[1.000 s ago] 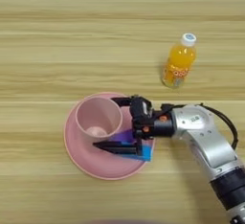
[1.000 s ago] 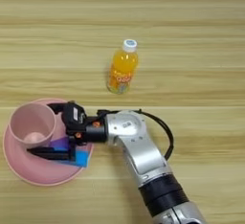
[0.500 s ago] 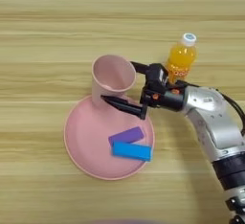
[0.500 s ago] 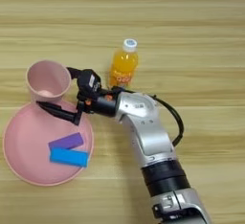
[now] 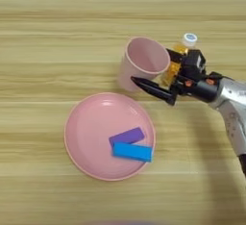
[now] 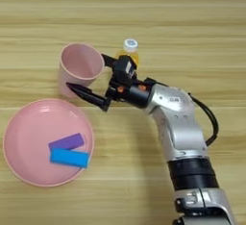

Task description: Move the objects on the table

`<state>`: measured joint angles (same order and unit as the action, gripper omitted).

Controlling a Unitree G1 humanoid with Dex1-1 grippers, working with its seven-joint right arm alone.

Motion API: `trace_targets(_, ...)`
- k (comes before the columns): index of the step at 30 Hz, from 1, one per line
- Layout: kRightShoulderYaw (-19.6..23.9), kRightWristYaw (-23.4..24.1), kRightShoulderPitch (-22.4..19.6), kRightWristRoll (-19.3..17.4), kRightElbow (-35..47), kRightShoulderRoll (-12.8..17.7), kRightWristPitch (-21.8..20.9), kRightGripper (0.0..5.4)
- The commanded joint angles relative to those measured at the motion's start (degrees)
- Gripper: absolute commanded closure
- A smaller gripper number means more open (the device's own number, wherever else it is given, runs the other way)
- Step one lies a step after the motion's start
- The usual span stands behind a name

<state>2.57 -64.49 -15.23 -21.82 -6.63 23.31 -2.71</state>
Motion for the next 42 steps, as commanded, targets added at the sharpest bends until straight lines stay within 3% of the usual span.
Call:
trace_targets(1, 3.64, 1.44, -2.93, -0.87, 0.52, 3.99, -0.53, 1.03)
trace_targets(8, 3.92, 3.05, -4.09, 2.28, -9.39, 3.72, -3.28, 1.03)
trace_targets(17, 5.79, -0.98, -5.14, 2.04, -20.73, 6.47, -6.44, 1.03)
trace_targets(40, 7.38, -5.20, -5.00, 3.70, -26.50, 11.05, -9.78, 1.05)
trace_targets(41, 7.33, -5.21, -4.96, 3.80, -26.59, 11.01, -9.89, 0.68)
trace_targets(42, 7.27, -5.20, -4.94, 3.92, -26.69, 11.00, -9.99, 0.68)
